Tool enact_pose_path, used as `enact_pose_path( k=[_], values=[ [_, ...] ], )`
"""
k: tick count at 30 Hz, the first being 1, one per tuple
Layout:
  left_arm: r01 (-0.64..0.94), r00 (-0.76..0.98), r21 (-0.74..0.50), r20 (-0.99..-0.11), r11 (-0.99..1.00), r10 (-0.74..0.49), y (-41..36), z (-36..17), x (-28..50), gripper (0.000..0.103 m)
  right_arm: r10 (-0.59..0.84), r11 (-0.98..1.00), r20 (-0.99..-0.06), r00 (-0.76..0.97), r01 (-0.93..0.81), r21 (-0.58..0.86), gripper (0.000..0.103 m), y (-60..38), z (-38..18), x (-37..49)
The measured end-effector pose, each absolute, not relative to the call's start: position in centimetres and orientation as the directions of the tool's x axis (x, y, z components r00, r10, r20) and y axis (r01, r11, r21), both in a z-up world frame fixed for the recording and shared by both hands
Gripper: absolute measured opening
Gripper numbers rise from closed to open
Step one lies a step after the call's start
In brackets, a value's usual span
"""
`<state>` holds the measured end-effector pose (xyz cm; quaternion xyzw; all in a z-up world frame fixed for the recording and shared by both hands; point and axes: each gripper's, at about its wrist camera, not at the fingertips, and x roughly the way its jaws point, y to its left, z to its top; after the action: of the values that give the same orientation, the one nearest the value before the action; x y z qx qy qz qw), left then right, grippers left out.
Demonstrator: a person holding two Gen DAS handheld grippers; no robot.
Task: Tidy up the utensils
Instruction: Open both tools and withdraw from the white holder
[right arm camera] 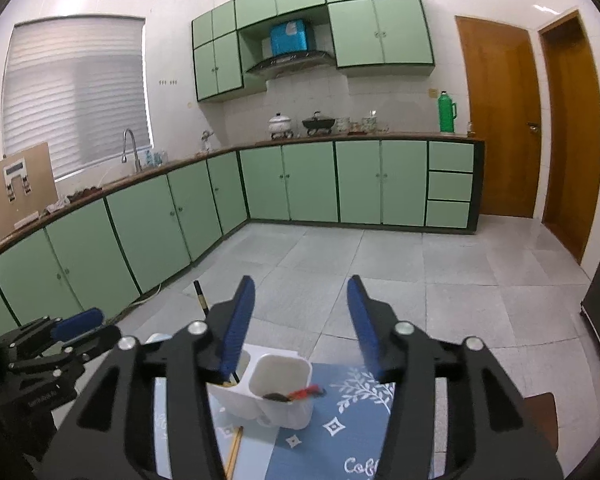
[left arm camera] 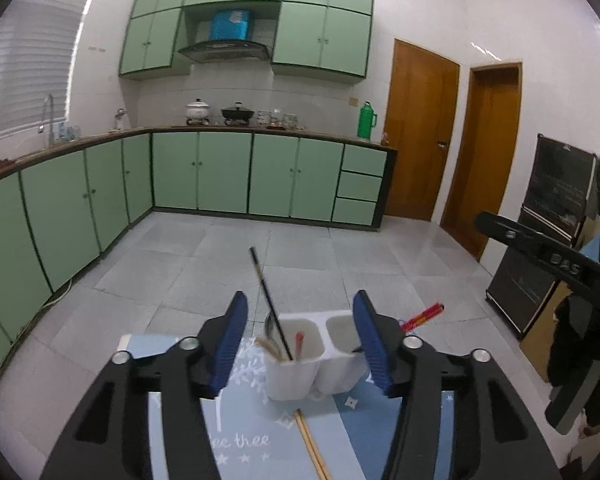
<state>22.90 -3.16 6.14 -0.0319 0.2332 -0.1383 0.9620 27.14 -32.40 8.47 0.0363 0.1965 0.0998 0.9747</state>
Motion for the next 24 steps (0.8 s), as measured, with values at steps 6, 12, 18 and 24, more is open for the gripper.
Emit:
enact_pose_path(
  k=[6, 12, 18, 24],
  values=[
    [0.189, 0.851, -0.133, -0.473, 0.973, -0.23, -0.9, 2.3, 18.8, 0.073, 0.193, 0.98, -0.377, 0.906, -0.16, 0.118, 0.083, -33.7, 5.5, 21.9],
    [0.158, 0.821, -0.128, -0.534, 0.979, -0.202, 0.4, -3.3, 15.5, 0.083, 0.157, 0.987, -0.415, 0.896, -0.131, 0.089, 0.095, -32.7, 0.0, 16.7],
    [0.114, 0.768, -0.114, -0.621, 0.987, -0.16, 1.2, -10.2, 13.6, 0.084, 0.169, 0.985, -0.533, 0.829, -0.126, 0.118, 0.096, -30.5, -6.9, 13.6],
    [0.097, 0.732, -0.075, -0.67, 0.992, -0.122, 1.2, -13.8, 12.3, 0.084, 0.179, 0.983, -0.648, 0.74, -0.107, 0.15, 0.096, -27.5, -13.1, 11.9]
  ],
)
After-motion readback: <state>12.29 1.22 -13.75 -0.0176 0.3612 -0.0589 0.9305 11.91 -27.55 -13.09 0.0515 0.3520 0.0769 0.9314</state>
